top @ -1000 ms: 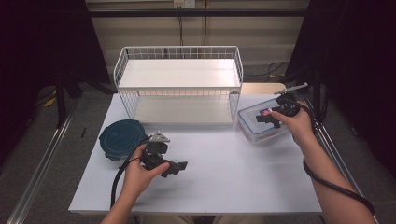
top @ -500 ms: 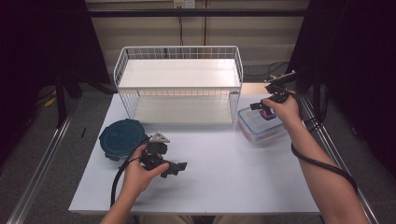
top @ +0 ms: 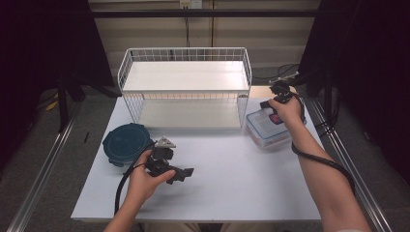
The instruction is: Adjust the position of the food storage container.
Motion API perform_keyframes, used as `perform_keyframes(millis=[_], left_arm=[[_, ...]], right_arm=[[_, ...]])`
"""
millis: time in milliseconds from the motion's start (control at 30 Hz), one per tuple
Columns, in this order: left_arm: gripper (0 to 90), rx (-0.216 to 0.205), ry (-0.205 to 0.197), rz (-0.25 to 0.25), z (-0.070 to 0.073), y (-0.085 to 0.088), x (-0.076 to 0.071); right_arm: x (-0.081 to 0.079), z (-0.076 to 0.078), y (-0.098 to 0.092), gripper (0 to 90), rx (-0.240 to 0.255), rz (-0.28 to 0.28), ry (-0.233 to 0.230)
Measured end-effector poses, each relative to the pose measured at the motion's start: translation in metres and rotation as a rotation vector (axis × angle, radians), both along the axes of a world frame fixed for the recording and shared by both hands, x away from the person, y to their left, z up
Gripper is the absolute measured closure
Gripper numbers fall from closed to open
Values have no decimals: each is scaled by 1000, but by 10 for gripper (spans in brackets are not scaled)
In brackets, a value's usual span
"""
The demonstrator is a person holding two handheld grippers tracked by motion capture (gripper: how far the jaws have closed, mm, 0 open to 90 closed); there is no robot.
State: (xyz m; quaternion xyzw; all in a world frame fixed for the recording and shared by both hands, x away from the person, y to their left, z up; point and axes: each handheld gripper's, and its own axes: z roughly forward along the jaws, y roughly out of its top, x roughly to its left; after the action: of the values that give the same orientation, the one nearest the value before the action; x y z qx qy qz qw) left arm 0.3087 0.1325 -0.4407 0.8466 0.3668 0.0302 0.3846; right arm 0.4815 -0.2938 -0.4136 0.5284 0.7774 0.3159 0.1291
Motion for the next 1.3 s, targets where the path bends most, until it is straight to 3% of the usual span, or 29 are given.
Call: perform_keyframes(millis=[467, 533, 800, 867, 900, 967, 1033, 1133, 1300], left_arm=[[0, 21, -10, -14, 0, -2, -1], [0, 18, -11, -19, 0, -2, -1], [0, 14, -21, -19, 1, -2, -2], [0, 13, -22, -18, 1, -4, -3], [1, 12, -23, -18, 1, -4, -3], [1, 7, -26, -20, 1, -5, -4], [0, 2, -28, -23, 1, -6, -3], [0, 11, -23, -29, 0, -7, -2], [0, 14, -16, -27, -3, -9, 2]], right_arm=[[2, -3, 6, 900, -11, 21, 22], [1, -3, 5, 900, 14, 25, 36], [-21, 1, 6, 900, 28, 70, 14], [-29, 5, 5, 900, -13, 90, 22], [-31, 5, 4, 900, -25, 75, 20], [-33, 7, -6, 900, 38, 56, -25], [-34, 10, -18, 873, 44, 4, -70], [-32, 9, -37, 755, 73, -66, -68], [-24, 2, -60, 591, 72, -146, -62]])
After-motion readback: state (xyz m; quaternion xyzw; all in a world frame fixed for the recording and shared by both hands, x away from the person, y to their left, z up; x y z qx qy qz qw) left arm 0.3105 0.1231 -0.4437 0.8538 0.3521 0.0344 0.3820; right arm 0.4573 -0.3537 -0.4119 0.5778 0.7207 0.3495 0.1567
